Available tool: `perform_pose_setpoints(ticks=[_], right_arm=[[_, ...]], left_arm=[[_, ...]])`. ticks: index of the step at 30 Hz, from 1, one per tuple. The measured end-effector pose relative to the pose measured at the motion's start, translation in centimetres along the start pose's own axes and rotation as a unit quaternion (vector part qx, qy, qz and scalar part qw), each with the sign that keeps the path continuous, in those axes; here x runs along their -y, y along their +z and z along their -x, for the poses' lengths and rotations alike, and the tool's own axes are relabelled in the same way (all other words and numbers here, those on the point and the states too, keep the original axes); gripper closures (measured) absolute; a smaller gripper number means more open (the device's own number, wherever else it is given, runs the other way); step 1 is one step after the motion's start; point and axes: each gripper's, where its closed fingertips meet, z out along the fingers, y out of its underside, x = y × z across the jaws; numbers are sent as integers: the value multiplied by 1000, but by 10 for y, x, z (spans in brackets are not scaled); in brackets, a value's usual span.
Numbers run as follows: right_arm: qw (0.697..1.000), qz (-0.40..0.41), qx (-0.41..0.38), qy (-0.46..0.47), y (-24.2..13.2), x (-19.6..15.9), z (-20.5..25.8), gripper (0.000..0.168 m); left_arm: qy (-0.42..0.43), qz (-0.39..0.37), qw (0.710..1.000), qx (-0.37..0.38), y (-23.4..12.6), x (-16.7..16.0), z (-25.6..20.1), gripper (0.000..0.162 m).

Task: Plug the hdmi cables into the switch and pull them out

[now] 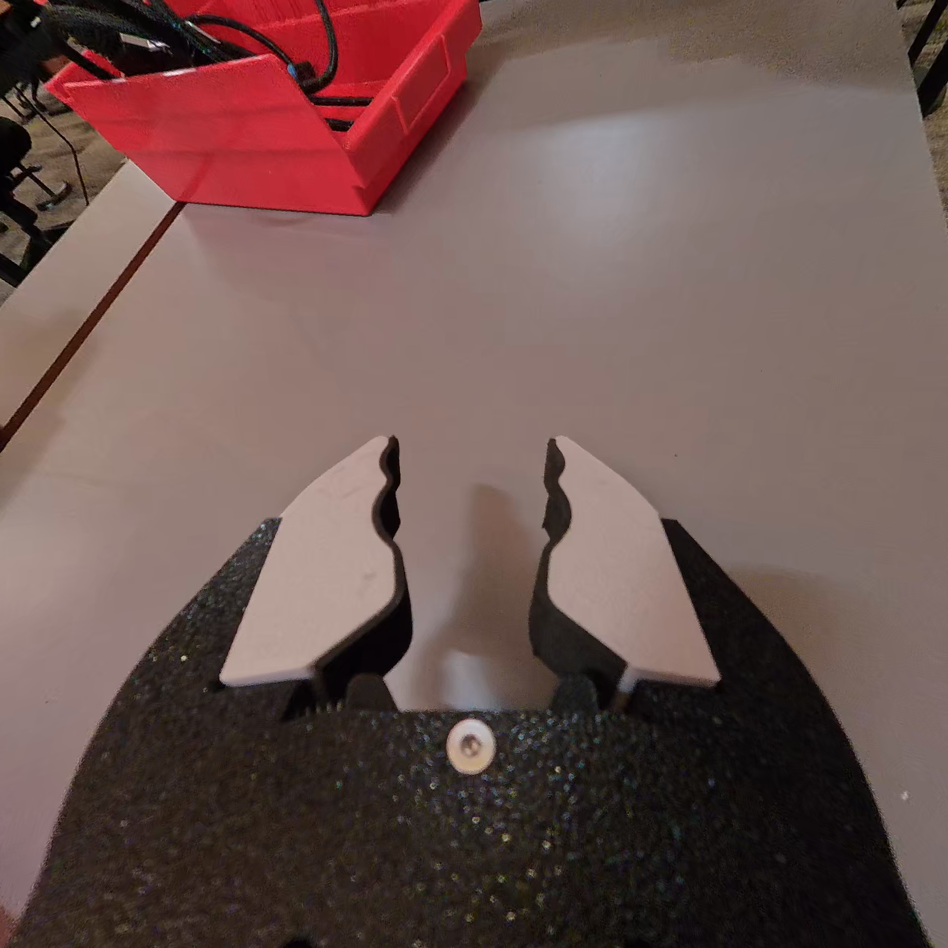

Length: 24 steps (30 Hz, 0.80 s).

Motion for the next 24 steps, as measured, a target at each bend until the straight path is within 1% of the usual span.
perform_pose_setpoints(ticks=[1, 4, 5, 6, 7, 8, 10, 12, 14, 16, 18, 20, 22, 23, 24], right_arm=[[999, 32, 5, -1, 14, -17, 3, 164], [992, 117, 45, -12, 45, -71, 24, 163], [989, 136, 51, -20, 50, -87, 30, 151], [986, 158, 41, -32, 54, -101, 31, 133], [984, 168, 26, -50, 55, -110, 28, 124], [984, 164, 15, -64, 52, -113, 26, 121], [987, 142, 18, -67, 42, -111, 27, 115], [989, 138, 12, -44, 25, -111, 22, 100], [992, 126, 14, -4, 1, -110, 24, 88], [992, 115, 15, 48, -30, -114, 34, 86], [991, 74, 14, 111, -62, -117, 56, 87], [987, 22, 2, 160, -86, -123, 80, 93], [982, -6, -14, 191, -98, -137, 101, 96], [982, -11, -12, 188, -98, -142, 108, 99], [983, 3, -11, 183, -96, -147, 113, 98]], left_arm=[[-3, 3, 1000, -2, 0, 0, -1, 108], [-4, 8, 1000, -7, 1, 2, -2, 108], [-2, 9, 1000, -9, 1, 4, -2, 108], [2, 9, 1000, -9, 2, 7, -2, 108], [6, 10, 1000, -9, 3, 10, -1, 108], [11, 9, 1000, -8, 5, 15, 1, 108], [8, 0, 1000, 3, 10, 30, 8, 107], [-10, -19, 999, 28, 17, 52, 21, 104], [-48, -35, 997, 56, 28, 76, 38, 100], [-97, -35, 992, 69, 46, 96, 52, 96], [-144, -35, 986, 69, 72, 113, 66, 90], [-185, -41, 979, 76, 101, 129, 80, 89], [-209, -41, 973, 91, 127, 140, 96, 89], [-216, -32, 969, 116, 140, 142, 108, 87], [-228, -24, 963, 145, 151, 141, 120, 86]])
